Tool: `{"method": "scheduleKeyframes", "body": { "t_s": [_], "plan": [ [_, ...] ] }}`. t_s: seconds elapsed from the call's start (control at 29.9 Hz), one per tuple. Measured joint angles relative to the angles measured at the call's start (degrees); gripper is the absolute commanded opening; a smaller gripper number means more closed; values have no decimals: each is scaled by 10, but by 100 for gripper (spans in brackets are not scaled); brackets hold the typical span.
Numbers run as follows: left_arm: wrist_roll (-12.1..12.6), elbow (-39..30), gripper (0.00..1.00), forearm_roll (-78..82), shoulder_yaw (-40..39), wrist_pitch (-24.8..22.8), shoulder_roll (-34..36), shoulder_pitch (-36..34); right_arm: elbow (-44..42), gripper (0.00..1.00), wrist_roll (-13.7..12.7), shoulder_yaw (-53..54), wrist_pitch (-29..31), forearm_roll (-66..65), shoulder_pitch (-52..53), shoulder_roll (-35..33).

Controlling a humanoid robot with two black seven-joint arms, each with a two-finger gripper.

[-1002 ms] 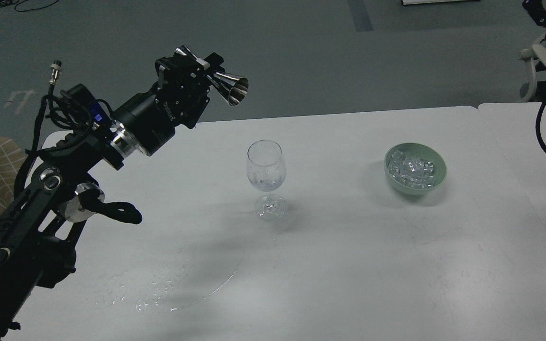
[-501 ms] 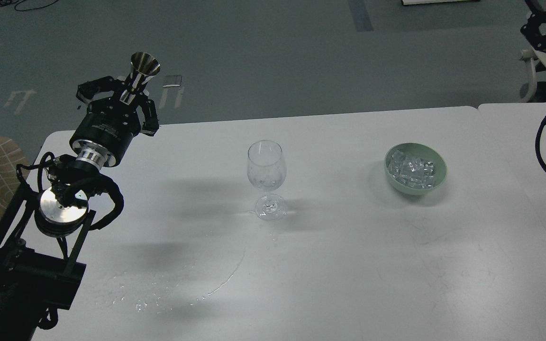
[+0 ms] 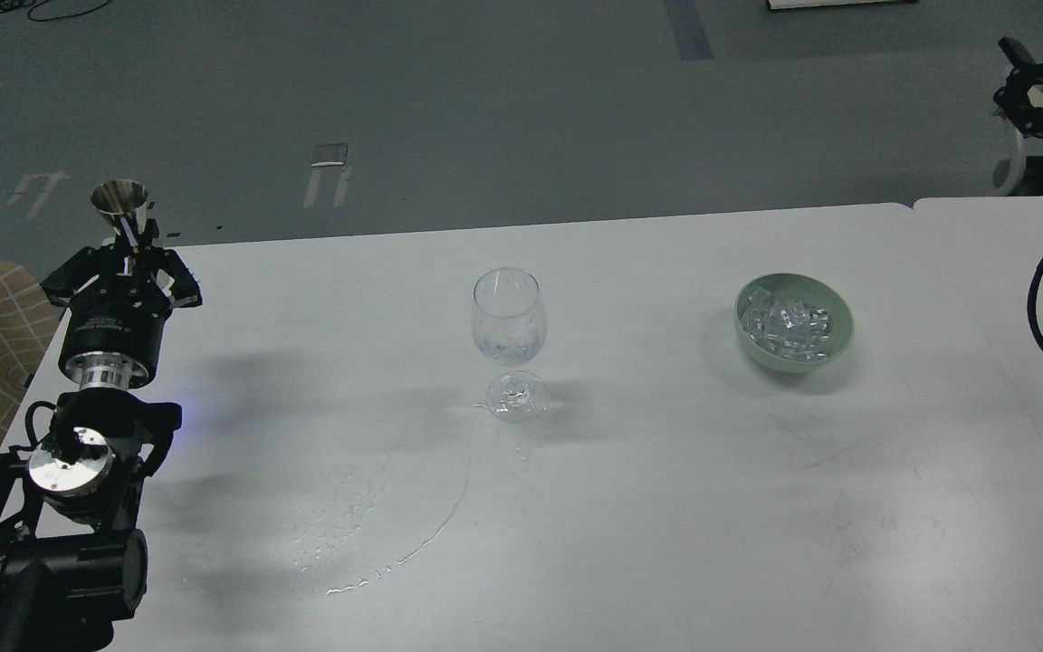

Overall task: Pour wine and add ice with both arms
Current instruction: 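Lower the jigger onto the table and open the left gripper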

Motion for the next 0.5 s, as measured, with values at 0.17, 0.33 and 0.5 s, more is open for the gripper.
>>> {"method": "scheduleKeyframes", "body": {
  "t_s": [0.17, 0.33, 0.5],
  "plan": [
    [-1, 60, 7, -2, 5, -6, -11, -27, -3, 93, 0, -3, -4, -2, -1, -1],
    [-8, 96, 7, -3, 5, -3, -30, -56, -4, 93, 0, -4, -7, -3, -4, -1],
    [-24, 129, 7, -2, 6, -4, -60, -67, -3, 93, 0, -4, -7, -3, -5, -6]
  ]
}}
